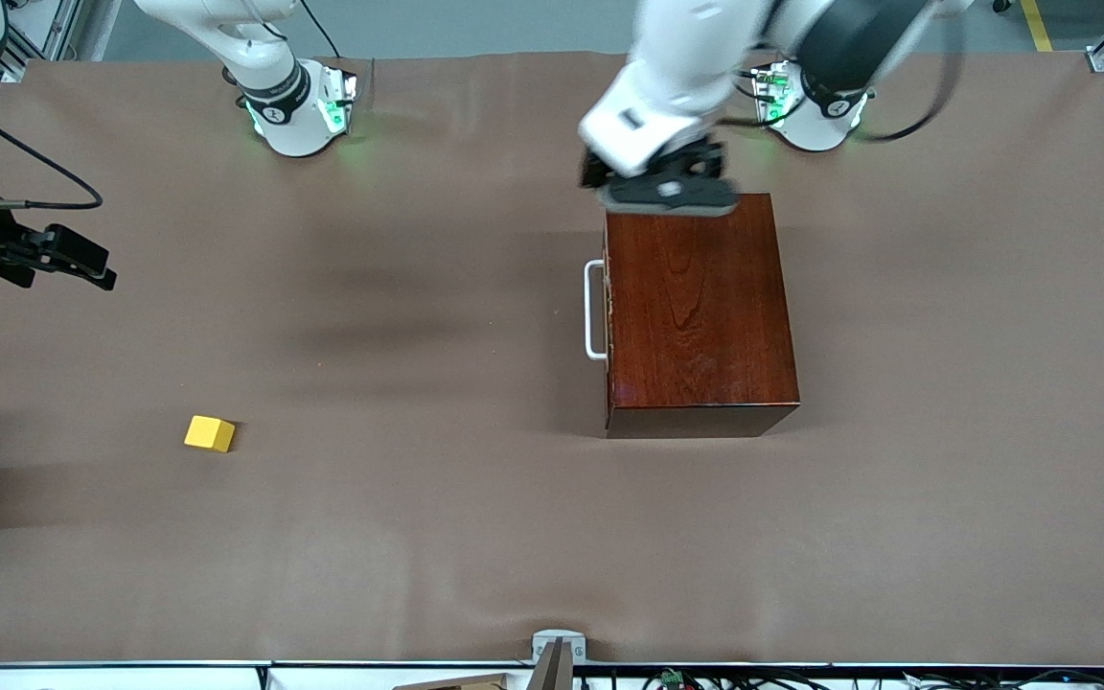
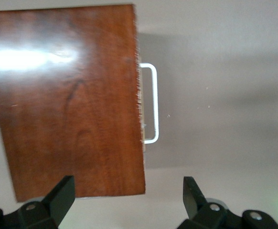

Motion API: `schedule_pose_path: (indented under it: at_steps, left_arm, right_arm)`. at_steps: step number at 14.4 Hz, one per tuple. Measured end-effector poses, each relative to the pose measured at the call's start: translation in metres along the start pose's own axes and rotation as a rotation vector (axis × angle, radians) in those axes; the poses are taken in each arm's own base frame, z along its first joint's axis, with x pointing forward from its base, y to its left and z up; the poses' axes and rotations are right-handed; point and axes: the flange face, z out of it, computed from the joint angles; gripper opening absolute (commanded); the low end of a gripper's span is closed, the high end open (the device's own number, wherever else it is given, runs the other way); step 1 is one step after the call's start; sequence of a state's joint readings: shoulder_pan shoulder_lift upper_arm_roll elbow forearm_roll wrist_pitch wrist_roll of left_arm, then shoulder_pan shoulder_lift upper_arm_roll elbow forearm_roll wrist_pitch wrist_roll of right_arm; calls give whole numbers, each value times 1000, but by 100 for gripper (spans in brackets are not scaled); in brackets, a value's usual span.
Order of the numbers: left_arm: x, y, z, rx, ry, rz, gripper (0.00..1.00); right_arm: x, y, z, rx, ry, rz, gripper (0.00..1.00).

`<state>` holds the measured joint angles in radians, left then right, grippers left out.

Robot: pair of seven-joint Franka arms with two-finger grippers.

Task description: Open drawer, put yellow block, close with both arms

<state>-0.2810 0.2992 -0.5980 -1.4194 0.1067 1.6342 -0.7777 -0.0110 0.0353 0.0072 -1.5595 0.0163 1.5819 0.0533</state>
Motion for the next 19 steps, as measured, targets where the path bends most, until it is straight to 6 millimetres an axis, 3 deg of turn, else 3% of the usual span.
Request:
schedule_pose_path:
  at_steps: [4, 9, 12, 15, 19]
  left_arm:
    - [3, 69, 88, 75, -19, 38, 100]
    - [18, 96, 175, 173, -7, 11, 100]
    - [12, 105, 205, 231, 1, -11, 100]
    - [16, 103, 217, 247, -8, -30, 100]
    - [19, 99, 231, 262, -22, -37, 100]
  right_arm:
    - [0, 0, 0, 0, 0, 0, 100]
    - [0, 0, 0, 0, 0, 0, 100]
    - [0, 0, 0, 0, -1, 0, 100]
    - [3, -1, 6, 0, -10, -1, 100]
    - [22, -2, 40, -2, -48, -2, 100]
